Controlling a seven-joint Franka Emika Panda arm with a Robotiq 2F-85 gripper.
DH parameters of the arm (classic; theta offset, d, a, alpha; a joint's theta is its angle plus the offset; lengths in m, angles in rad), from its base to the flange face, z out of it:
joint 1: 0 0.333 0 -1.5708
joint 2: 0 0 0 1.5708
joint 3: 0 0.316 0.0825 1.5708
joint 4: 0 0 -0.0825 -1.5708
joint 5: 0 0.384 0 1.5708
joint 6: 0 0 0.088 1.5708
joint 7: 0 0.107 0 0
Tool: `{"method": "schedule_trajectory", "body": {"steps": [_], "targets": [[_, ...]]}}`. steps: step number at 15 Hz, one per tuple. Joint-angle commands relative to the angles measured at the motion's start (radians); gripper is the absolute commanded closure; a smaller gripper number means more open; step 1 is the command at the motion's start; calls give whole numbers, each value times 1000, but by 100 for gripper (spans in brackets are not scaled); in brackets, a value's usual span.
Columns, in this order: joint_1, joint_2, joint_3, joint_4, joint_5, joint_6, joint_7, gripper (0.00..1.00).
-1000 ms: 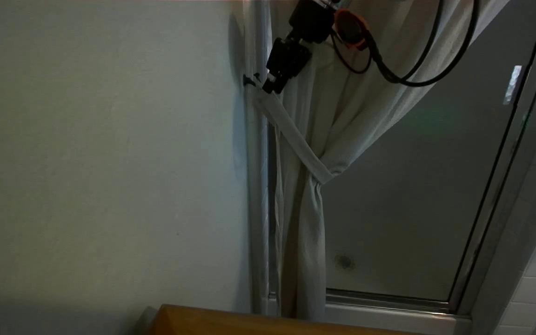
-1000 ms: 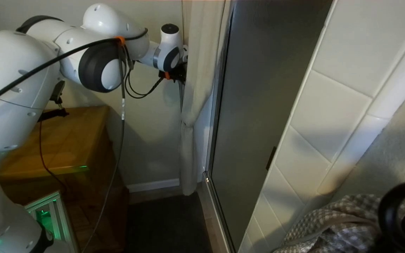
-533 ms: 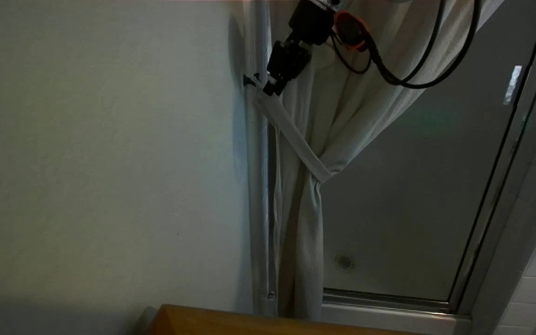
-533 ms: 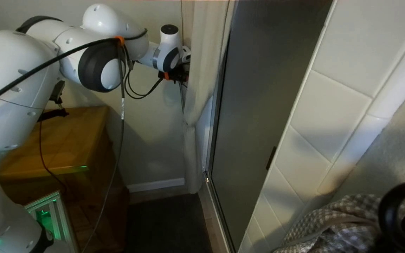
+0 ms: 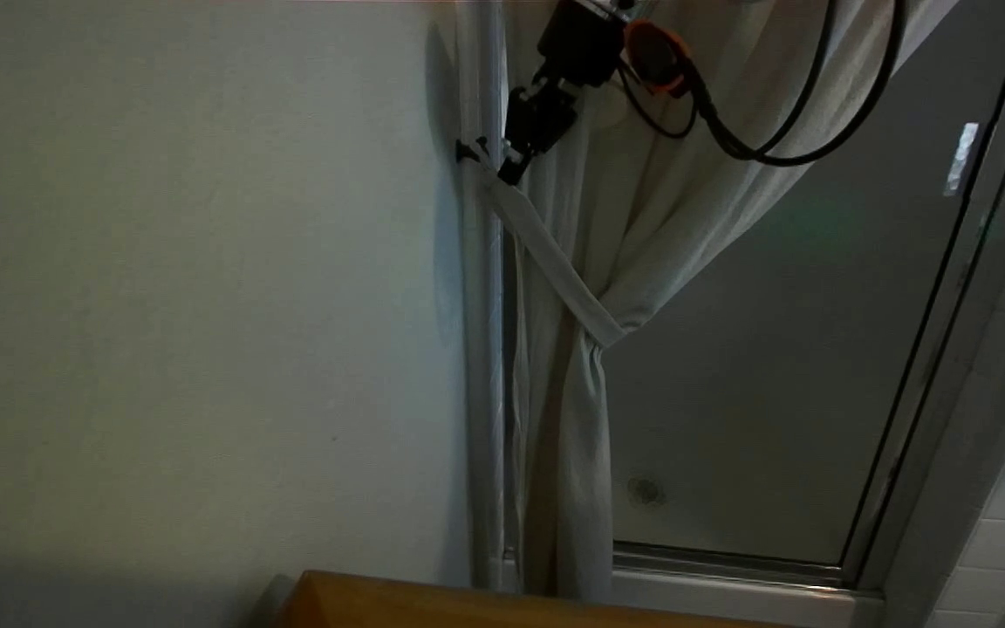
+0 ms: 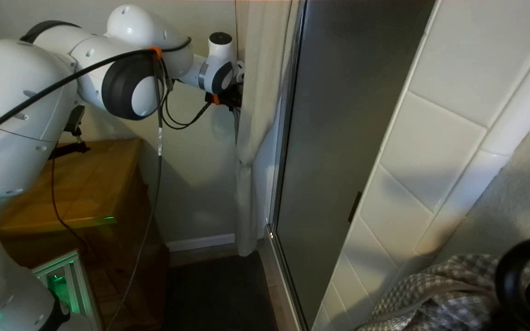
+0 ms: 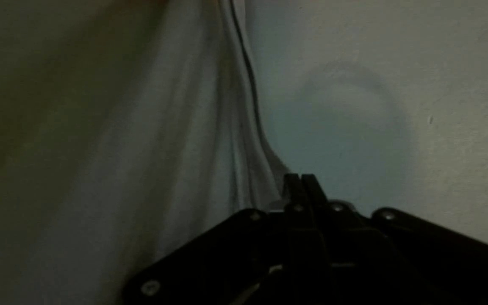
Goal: Unhook the curtain strap
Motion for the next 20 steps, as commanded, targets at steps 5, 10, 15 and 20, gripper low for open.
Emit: {"method": "schedule_trajectory", "body": {"steps": [5,10,15,20], "targets": [[27,-85,-64,-50,-41,-15,78,99],[69,-143,-123,-66,-93,-24,133,99],[148,-159,-205,-50,-96,-47,133,99],[186,-132,-222,-5,-111,-136,99,99]]}}
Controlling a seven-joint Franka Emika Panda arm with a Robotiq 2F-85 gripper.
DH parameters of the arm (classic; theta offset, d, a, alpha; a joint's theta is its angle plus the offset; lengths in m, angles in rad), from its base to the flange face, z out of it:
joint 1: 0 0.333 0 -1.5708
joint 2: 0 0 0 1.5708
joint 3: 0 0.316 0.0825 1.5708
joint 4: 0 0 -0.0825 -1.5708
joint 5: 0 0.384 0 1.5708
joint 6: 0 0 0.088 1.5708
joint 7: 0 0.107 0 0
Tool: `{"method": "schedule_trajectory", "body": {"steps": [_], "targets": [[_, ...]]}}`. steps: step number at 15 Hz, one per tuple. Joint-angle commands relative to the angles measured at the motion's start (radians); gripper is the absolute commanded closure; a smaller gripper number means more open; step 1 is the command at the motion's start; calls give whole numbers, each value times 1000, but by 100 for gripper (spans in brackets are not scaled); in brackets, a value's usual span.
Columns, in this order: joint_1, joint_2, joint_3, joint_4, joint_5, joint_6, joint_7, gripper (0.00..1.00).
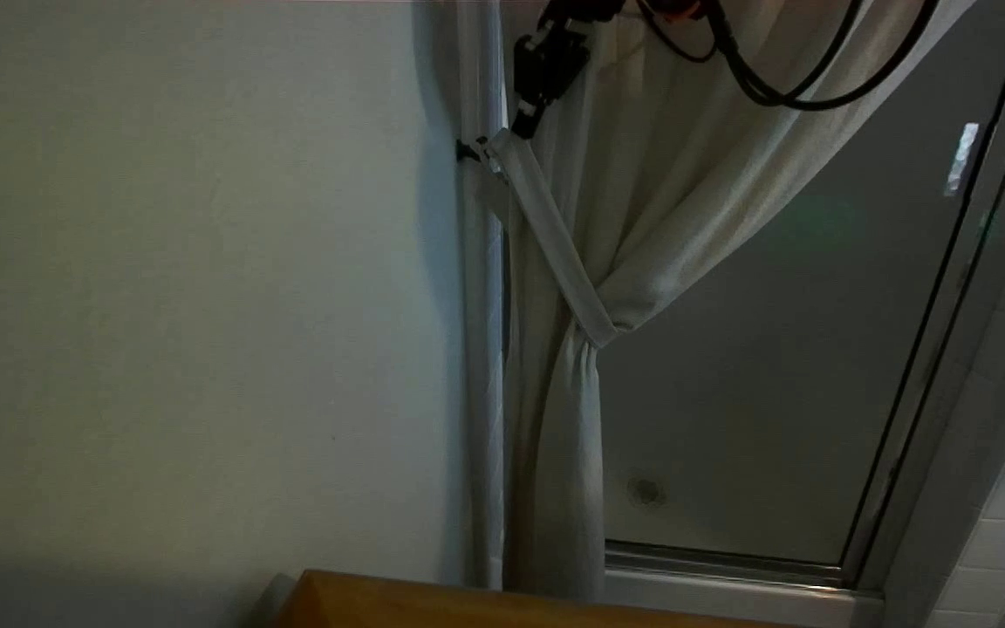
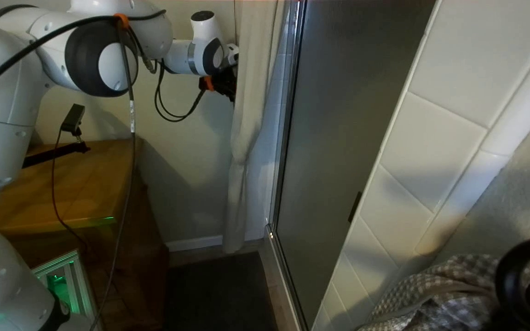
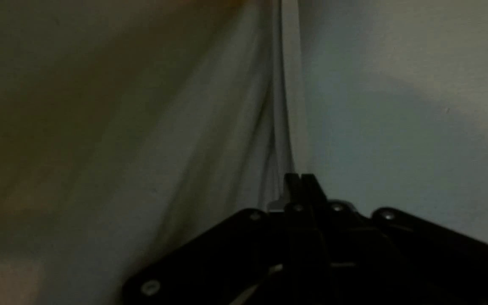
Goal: Unhook the curtain strap
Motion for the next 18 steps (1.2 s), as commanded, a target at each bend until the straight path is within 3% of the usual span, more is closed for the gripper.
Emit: {"method": "schedule_trajectory", "body": {"steps": [1,7,18], "targets": [[27,-4,-24,25,-28,-89,-5,99],[59,19,-75,70,-92,-134,16,99],[90,115,-86,220,-155,-171,-56,99]]}}
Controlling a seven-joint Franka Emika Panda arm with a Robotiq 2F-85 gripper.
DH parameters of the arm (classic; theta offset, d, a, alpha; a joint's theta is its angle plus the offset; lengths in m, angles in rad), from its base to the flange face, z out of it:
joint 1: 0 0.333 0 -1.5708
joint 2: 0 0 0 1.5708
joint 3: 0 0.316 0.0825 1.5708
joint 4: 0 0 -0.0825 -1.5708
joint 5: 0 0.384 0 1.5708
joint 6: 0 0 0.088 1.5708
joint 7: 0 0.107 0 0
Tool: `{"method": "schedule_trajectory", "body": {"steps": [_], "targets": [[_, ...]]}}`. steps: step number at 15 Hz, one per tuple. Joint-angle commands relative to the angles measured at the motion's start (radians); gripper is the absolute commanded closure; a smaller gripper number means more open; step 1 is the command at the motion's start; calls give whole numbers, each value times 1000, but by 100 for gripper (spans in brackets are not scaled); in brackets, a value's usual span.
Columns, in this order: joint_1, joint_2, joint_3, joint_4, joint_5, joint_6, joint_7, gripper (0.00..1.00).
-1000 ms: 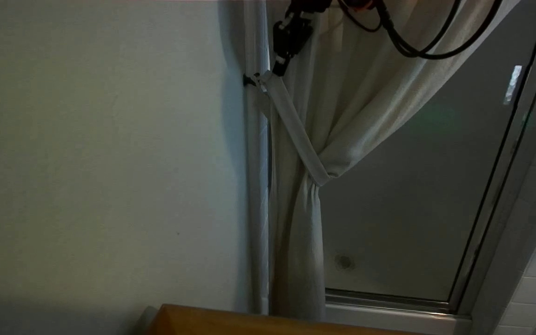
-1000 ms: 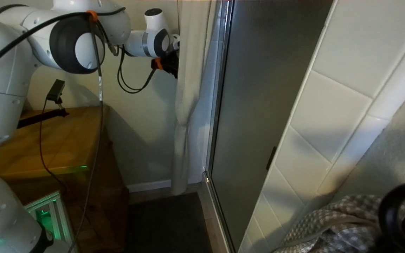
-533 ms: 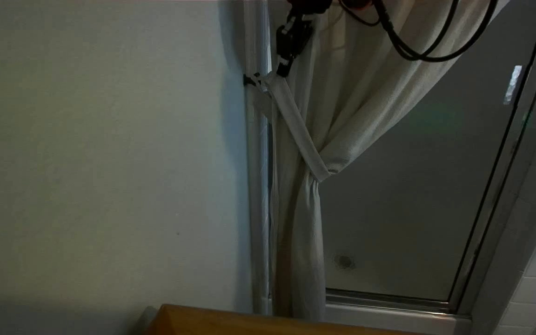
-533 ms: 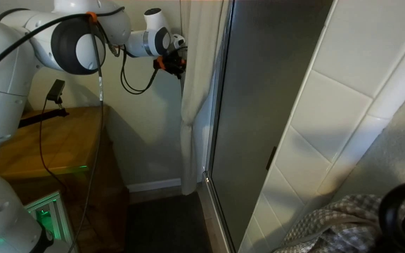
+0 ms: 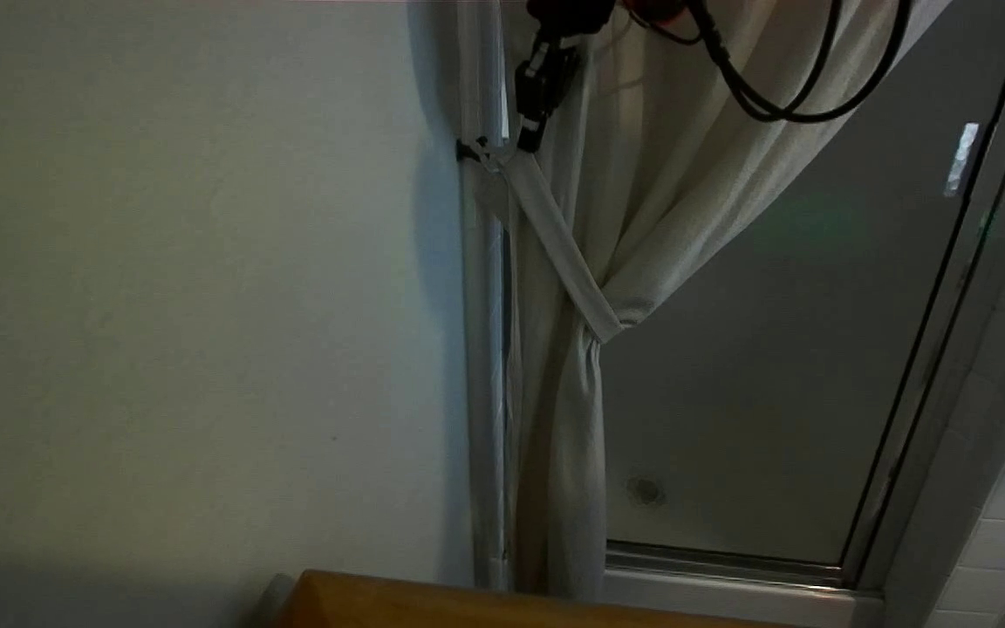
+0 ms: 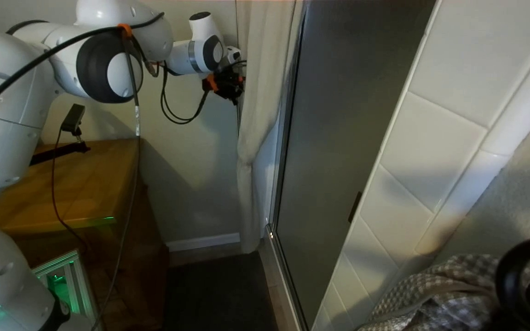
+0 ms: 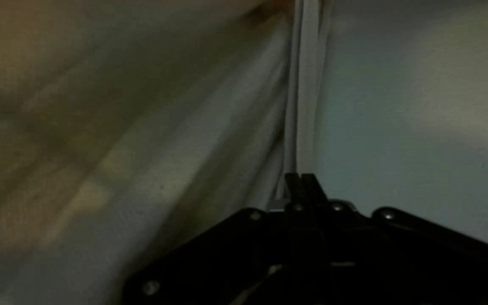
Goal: Unhook the curtain strap
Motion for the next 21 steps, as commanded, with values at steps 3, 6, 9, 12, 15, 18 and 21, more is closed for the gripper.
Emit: {"method": "schedule_trajectory", "body": {"steps": [3,6,9,12,15,18,21], "targets": [[23,52,-17,100,-58,0,-43,99],[18,81,3,141,-37,-12,-85,99],[21,95,2,159,-41,-5,-108,99],[27,105,-4,177,-49,8,-125,99],[31,105,-7,182,-55,24,-141,99],[37,95,-13,183,-53,1,-140,99],[40,81,-16,172,-47,-29,-125,99]]}}
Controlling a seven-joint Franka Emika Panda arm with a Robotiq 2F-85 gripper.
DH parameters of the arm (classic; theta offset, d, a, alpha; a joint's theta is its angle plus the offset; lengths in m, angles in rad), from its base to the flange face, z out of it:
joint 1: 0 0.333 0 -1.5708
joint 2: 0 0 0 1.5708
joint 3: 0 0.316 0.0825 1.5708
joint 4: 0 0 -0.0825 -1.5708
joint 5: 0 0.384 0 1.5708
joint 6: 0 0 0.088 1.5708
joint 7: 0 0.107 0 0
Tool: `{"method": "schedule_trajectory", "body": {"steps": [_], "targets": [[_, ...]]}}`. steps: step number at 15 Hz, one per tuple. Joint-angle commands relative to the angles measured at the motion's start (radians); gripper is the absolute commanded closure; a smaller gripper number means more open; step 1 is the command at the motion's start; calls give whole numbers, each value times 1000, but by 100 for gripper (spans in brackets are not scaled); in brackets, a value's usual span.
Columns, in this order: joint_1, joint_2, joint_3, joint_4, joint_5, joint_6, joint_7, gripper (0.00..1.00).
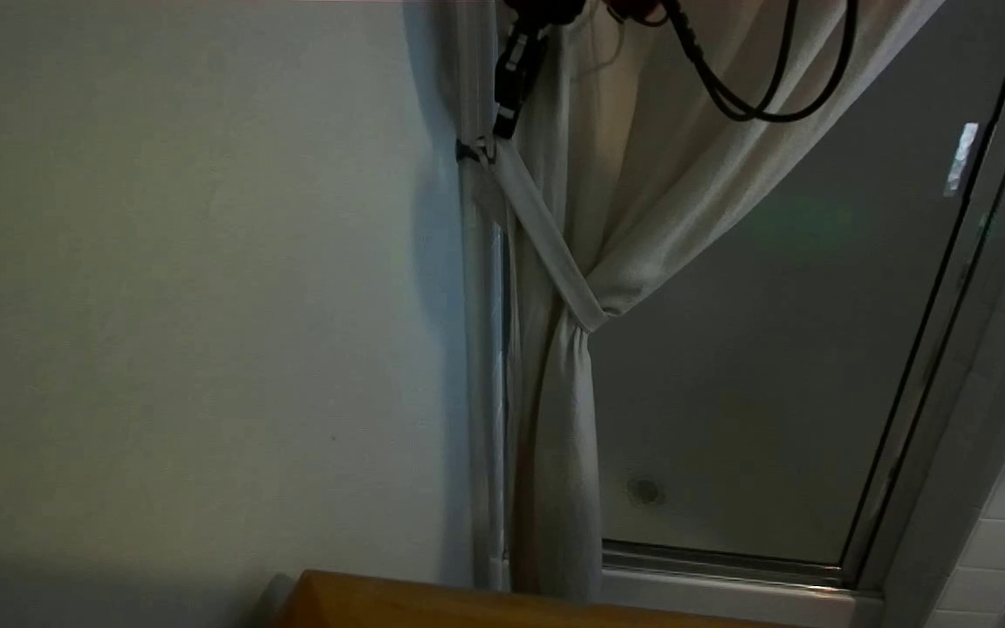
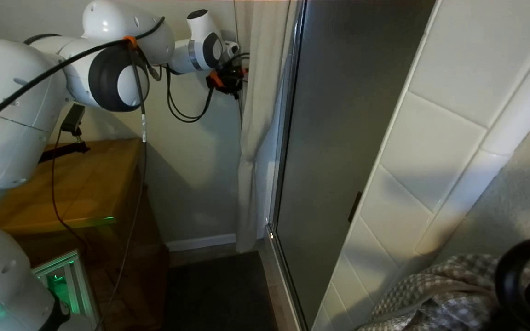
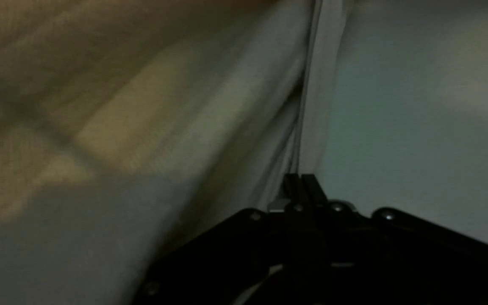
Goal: Unhook the curtain strap
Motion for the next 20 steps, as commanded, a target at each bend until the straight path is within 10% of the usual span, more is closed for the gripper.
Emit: {"method": "schedule_trajectory", "body": {"steps": [1,20], "targets": [[16,-1,-12,32,-14,-39,8,99],[41,-104,-41,-78,26,-140,101,99]]}}
